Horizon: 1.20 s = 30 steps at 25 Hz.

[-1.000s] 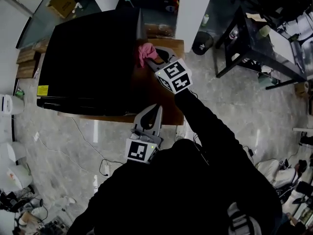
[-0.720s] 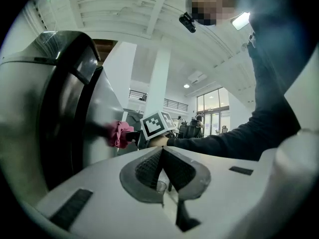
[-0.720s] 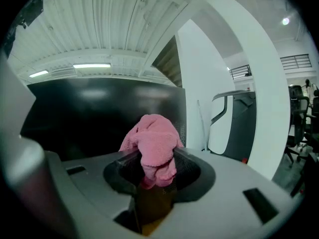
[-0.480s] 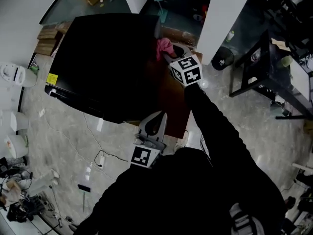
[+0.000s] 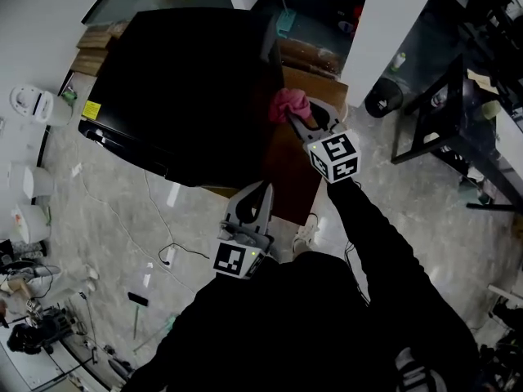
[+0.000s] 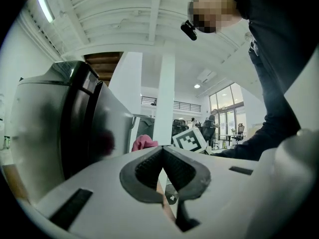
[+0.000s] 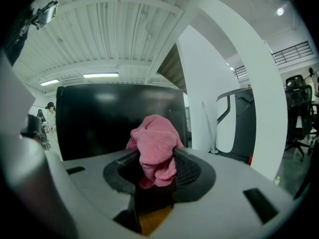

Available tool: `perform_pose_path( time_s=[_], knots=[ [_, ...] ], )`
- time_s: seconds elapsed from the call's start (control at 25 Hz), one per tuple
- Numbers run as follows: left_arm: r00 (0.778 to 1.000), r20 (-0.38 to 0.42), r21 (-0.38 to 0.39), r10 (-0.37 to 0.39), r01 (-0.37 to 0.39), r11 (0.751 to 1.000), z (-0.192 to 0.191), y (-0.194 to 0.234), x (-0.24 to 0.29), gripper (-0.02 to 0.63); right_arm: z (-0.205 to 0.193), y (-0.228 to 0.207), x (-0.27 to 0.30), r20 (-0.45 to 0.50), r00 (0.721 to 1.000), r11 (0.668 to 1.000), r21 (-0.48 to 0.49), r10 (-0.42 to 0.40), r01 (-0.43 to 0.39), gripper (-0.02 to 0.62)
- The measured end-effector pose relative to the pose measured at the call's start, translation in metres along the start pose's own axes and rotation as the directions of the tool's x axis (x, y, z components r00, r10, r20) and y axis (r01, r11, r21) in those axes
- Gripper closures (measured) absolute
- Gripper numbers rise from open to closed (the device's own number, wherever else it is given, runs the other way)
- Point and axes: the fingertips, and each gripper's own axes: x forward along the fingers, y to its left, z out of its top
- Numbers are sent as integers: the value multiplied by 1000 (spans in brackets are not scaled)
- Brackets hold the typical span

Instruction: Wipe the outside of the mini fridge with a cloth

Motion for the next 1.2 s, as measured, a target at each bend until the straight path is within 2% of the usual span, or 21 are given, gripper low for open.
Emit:
perform_pose_path(
  time_s=[0.4,0.56,0.8,1.04,1.2],
  knots=[
    [994,-84,-2,-67,67,998,-63,19,-54,600,-117,143,-41,-118,989,996,52,84,-78,443],
    [990,-115,-12,-77,76,997,-93,29,-75,600,-151,177,-35,-151,985,994,76,83,-72,443],
    [988,-133,-25,-82,79,997,-134,46,-84,600,-189,184,-8,-178,983,993,111,47,-27,443],
    [981,-178,-34,-75,70,997,-153,52,-73,600,-200,174,20,-166,985,993,117,50,-31,445],
    [985,-160,-43,-66,60,997,-158,59,-61,600,-204,155,31,-157,987,993,121,23,-4,445]
  ],
)
